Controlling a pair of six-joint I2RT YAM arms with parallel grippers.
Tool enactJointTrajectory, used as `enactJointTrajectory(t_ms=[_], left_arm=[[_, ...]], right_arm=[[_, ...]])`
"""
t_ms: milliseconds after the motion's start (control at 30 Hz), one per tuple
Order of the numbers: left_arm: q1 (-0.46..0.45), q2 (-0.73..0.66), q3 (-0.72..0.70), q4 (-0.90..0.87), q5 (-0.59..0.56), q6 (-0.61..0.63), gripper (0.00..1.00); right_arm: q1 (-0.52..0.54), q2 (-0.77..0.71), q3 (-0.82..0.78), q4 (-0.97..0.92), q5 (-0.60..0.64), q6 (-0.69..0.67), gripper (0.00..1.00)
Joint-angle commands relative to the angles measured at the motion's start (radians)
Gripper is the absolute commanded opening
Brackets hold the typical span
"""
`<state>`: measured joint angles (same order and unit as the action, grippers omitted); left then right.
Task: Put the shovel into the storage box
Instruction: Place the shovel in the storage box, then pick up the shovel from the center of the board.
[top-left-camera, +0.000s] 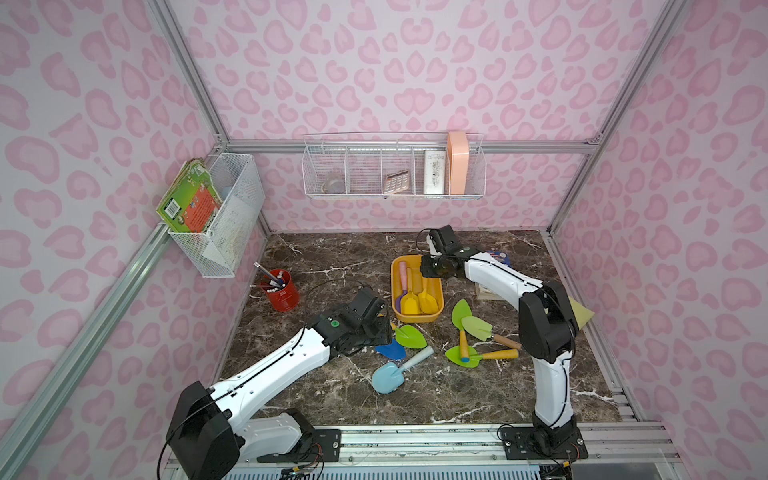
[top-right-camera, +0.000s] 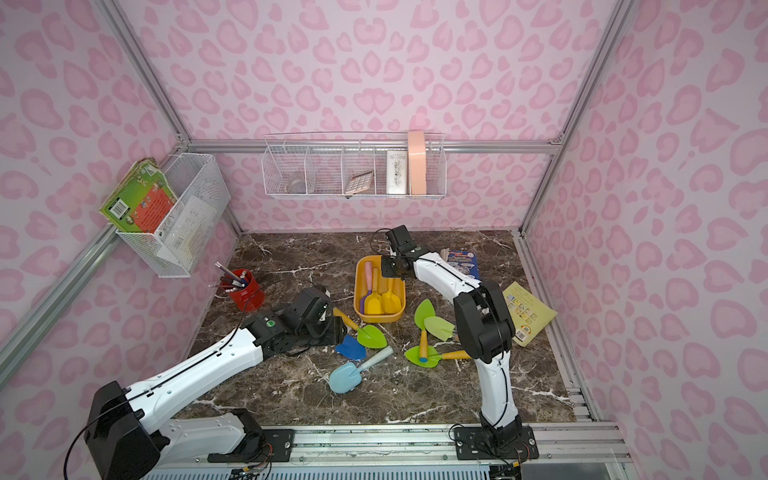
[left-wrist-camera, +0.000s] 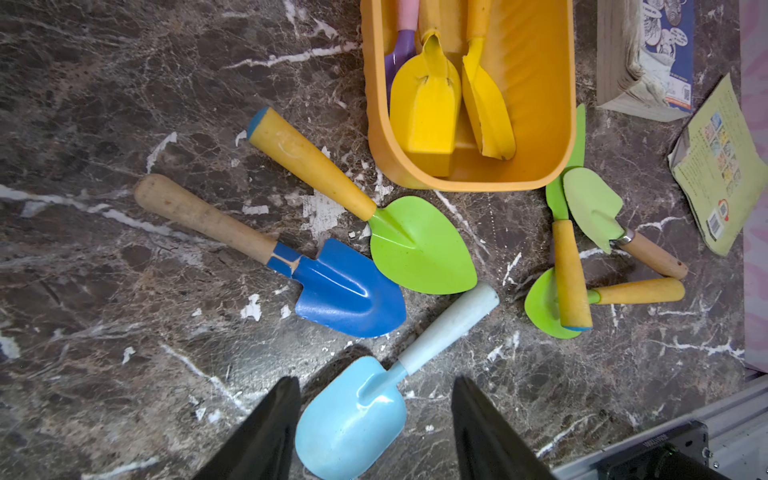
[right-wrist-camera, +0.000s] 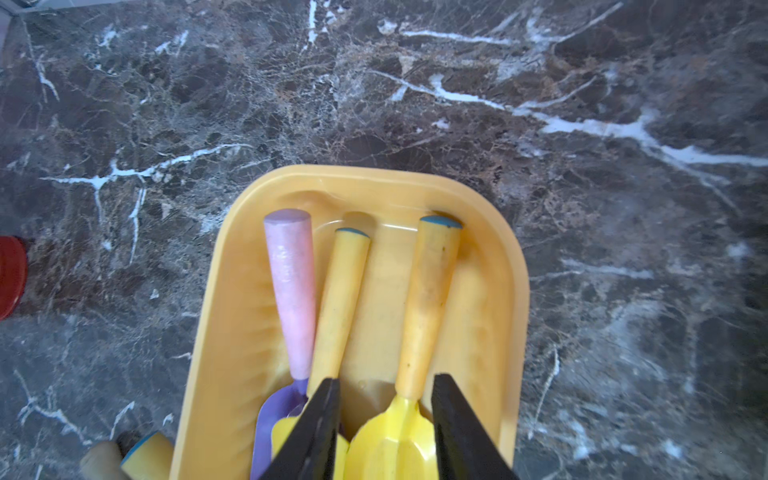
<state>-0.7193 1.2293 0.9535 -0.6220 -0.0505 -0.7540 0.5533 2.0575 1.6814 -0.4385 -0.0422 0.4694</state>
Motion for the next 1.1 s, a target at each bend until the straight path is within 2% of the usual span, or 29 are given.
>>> enactJointTrajectory(t_ms=[0, 233, 533, 633, 800, 1067], left_arm=[[0.0, -0.004, 0.011, -0.024, -0.015, -0.002, 0.65], [0.002, -0.011, 0.011, 0.022, 0.026, 0.007, 0.7], [-0.001, 0.026, 0.088, -0.005, 0.06, 0.023, 0.67], [-0.021, 0.049, 0.102, 0.005, 0.07, 0.025, 0.67], [-0.086, 0.089, 0.129, 0.017, 0.055, 0.025, 0.69], [-0.13, 0.145, 0.126, 0.057, 0.095, 0.058, 0.7]], right_arm=[[0.008, -0.054, -0.038, 0.023, -0.013, -0.012, 0.45], [0.011, -0.241, -0.235, 0.134, -0.056, -0.021, 0.51], [0.01, -0.51, -0.525, 0.257, -0.136, -0.039, 0.64], [0.006, -0.572, -0.58, 0.259, -0.156, -0.035, 0.7], [-0.023, -0.685, -0.682, 0.256, -0.178, -0.022, 0.86], [-0.122, -0.88, -0.872, 0.256, -0.227, -0.012, 0.81]])
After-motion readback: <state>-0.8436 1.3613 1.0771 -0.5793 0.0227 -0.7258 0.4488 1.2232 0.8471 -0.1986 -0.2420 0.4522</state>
